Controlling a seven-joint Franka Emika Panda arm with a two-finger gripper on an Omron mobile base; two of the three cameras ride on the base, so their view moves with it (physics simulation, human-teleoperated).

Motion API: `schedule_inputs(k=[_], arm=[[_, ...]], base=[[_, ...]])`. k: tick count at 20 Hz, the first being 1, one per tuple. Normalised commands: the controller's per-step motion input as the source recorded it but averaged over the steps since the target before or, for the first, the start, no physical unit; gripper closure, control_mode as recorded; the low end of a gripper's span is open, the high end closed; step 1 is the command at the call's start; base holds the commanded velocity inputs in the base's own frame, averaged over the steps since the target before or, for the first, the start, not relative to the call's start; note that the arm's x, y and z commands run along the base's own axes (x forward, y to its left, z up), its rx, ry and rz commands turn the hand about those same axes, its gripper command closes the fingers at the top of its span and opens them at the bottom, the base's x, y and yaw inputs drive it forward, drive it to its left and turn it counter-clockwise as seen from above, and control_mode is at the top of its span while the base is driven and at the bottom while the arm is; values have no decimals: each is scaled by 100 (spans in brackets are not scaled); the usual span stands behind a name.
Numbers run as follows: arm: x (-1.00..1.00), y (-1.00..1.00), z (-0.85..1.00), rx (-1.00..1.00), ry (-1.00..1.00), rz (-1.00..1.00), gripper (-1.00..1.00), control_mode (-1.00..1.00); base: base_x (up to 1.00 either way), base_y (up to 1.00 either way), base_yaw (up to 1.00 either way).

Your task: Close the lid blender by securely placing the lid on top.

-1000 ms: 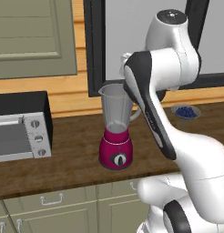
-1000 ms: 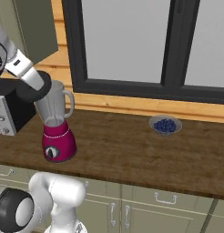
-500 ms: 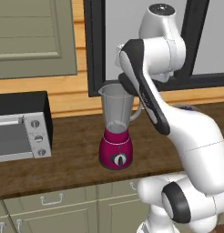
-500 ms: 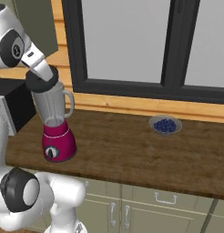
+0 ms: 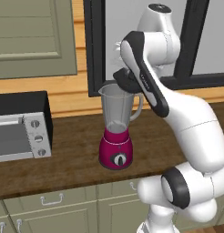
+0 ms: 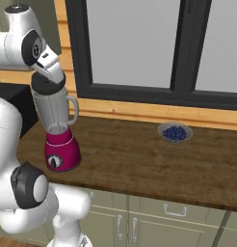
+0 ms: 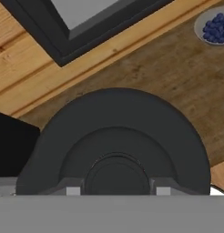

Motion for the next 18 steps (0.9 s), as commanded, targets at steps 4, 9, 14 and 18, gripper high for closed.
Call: schedule_inputs(k=[4,9,14,18], arm=[[18,15,-9,2,14,15,100,-100],[23,6,-5,0,13,17,100,-100],[14,8,-15,0,10,15,100,-100],[11,13,-18,0,6,14,100,-100]], base=[[0,0,0],[0,0,0],[0,0,0],[0,0,0]])
